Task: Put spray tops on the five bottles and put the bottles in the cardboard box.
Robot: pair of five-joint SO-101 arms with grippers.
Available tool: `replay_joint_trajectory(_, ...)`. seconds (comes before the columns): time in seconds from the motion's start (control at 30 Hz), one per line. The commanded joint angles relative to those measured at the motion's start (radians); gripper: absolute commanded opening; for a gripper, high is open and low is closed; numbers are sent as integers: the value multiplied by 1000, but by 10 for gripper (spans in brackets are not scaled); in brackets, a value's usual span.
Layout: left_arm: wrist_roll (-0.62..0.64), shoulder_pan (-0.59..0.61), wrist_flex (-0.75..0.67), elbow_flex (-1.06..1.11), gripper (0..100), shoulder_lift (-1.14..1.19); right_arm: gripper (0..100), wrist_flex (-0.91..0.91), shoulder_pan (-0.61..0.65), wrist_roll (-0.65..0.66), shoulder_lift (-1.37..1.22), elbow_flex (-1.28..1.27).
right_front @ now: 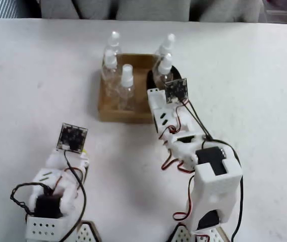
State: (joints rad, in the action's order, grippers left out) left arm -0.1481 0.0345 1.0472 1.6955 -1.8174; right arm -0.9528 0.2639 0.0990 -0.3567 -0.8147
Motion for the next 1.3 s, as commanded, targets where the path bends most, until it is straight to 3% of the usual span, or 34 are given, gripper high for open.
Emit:
replay_joint_trajectory(0.0, -11, 12, 2, -3, 20, -2, 192, -24, 7, 5, 19, 8)
replay_joint_trajectory(0.17, -11, 12, 2, -3, 20, -2, 314, -16, 8, 5, 21, 6)
replay_joint_trajectory(0.47, -11, 12, 2, -3, 20, -2, 312, -16, 7, -71, 62, -9)
replay_joint_trajectory(1.27, -11, 12, 3, -3, 20, -2, 315, 85, 30, -72, 168, -44)
